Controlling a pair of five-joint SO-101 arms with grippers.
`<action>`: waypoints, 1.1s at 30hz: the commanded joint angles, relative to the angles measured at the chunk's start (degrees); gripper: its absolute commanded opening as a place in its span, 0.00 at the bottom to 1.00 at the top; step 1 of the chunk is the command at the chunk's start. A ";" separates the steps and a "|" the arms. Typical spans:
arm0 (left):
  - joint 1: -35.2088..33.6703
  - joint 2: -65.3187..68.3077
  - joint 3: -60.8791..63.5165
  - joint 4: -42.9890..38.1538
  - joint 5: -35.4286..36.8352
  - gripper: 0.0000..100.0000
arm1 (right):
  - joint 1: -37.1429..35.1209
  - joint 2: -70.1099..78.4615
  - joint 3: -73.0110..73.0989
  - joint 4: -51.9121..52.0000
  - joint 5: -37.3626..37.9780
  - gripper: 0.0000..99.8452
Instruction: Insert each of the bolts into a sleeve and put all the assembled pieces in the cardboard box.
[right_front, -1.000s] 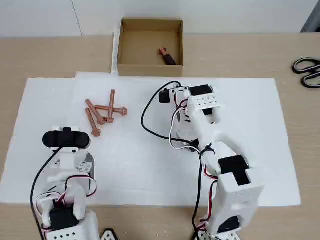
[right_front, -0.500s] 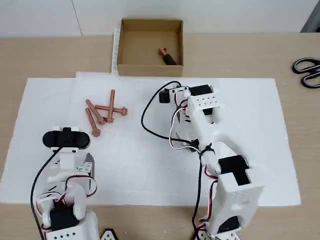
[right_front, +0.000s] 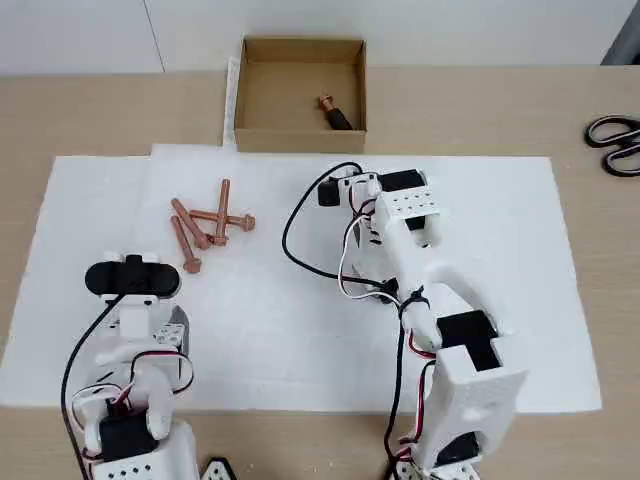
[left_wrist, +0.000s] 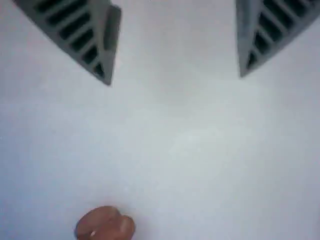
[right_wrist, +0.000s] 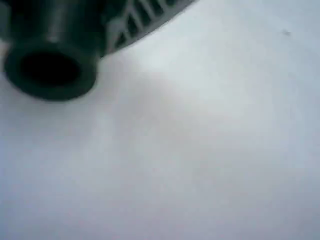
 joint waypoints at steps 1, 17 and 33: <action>-0.09 -0.79 -0.13 0.00 -0.44 0.15 | -0.48 -2.86 -1.49 -0.84 -0.18 0.00; -0.09 -0.79 -0.13 0.00 -0.44 0.15 | -0.48 -2.95 -1.58 -0.84 -0.18 0.00; 0.18 -0.79 -0.13 0.00 -0.44 0.15 | -0.40 -18.86 -8.26 7.52 3.16 0.00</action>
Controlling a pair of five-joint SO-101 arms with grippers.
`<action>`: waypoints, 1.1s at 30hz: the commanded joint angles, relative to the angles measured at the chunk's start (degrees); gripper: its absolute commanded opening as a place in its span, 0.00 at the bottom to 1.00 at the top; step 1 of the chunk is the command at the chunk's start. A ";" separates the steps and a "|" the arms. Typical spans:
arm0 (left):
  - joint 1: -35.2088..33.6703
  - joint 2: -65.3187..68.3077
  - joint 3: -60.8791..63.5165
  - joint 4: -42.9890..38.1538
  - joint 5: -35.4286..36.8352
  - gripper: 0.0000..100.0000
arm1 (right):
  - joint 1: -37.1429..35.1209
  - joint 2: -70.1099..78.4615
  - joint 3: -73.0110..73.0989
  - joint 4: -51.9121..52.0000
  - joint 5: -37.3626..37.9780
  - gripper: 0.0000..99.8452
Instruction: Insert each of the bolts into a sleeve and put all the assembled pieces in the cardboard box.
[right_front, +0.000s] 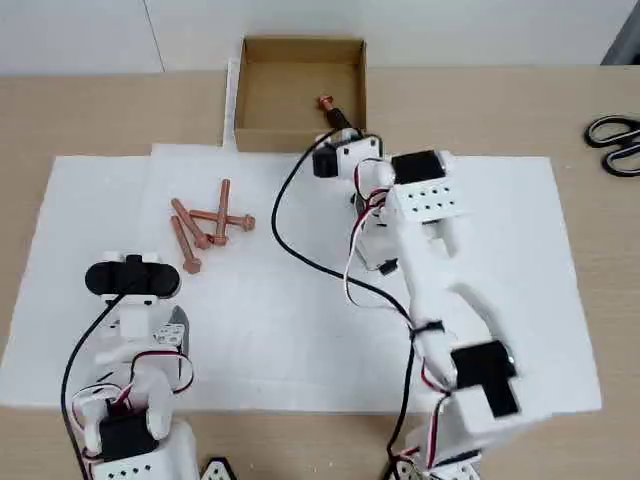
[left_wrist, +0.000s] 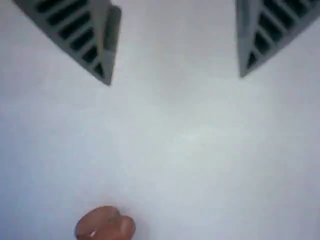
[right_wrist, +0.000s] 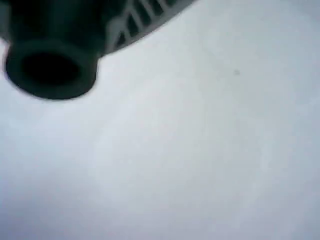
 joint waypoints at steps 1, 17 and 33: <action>0.18 -0.79 -0.13 0.00 -0.44 0.15 | -0.04 -5.58 -2.73 0.84 0.70 0.00; -8.26 13.01 -21.67 -4.04 -9.67 0.15 | 2.51 -6.11 -2.55 0.48 0.53 0.00; 2.29 82.73 -79.52 11.52 -2.81 0.15 | 2.51 -6.02 -2.46 0.66 0.18 0.00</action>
